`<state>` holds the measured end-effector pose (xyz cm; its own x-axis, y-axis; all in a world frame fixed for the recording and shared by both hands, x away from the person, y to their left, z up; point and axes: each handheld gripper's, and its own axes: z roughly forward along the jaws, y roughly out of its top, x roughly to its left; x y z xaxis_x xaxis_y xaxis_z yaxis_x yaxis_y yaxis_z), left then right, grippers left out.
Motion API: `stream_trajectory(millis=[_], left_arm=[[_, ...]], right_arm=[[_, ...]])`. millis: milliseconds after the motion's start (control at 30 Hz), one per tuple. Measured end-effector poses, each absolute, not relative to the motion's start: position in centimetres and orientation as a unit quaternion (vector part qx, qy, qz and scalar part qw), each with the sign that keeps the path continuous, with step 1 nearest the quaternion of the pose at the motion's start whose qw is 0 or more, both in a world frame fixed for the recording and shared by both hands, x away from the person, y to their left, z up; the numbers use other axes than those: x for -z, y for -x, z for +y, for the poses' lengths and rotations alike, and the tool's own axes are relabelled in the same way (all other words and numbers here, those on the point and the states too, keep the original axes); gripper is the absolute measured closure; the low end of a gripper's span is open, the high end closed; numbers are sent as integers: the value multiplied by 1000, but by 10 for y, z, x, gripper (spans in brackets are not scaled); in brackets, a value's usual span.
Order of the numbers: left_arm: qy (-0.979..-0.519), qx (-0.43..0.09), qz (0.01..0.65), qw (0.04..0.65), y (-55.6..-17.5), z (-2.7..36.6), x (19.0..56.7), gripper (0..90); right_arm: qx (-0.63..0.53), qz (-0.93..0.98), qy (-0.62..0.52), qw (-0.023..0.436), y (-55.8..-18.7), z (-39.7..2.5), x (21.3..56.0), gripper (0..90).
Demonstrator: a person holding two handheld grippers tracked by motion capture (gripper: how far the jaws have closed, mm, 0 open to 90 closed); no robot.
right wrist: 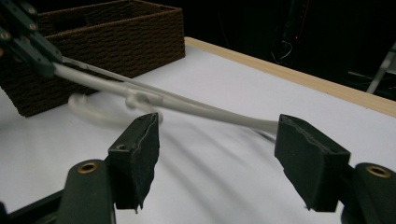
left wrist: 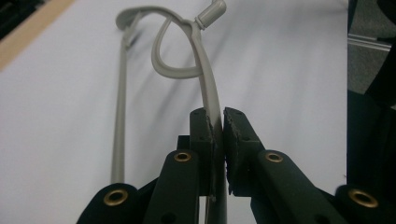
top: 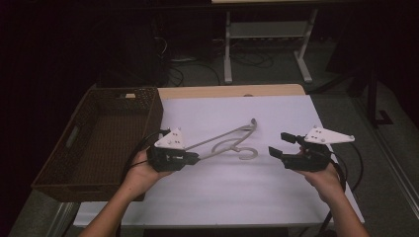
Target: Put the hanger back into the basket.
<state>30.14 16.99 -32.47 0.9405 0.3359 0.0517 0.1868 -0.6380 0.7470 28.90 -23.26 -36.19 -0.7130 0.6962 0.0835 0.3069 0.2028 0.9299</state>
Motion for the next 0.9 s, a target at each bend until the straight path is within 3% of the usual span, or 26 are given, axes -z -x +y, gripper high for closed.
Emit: stream_trajectory(millis=[367,900], left_arm=[[-886,-127,157,417,-305,196,286,838],[-856,-175,198,444,-305,264,236,837]], right_arm=[[-538,750,-337,186,-288,-236,359,301],[-536,749,-339,192,-289,-237,359,301]])
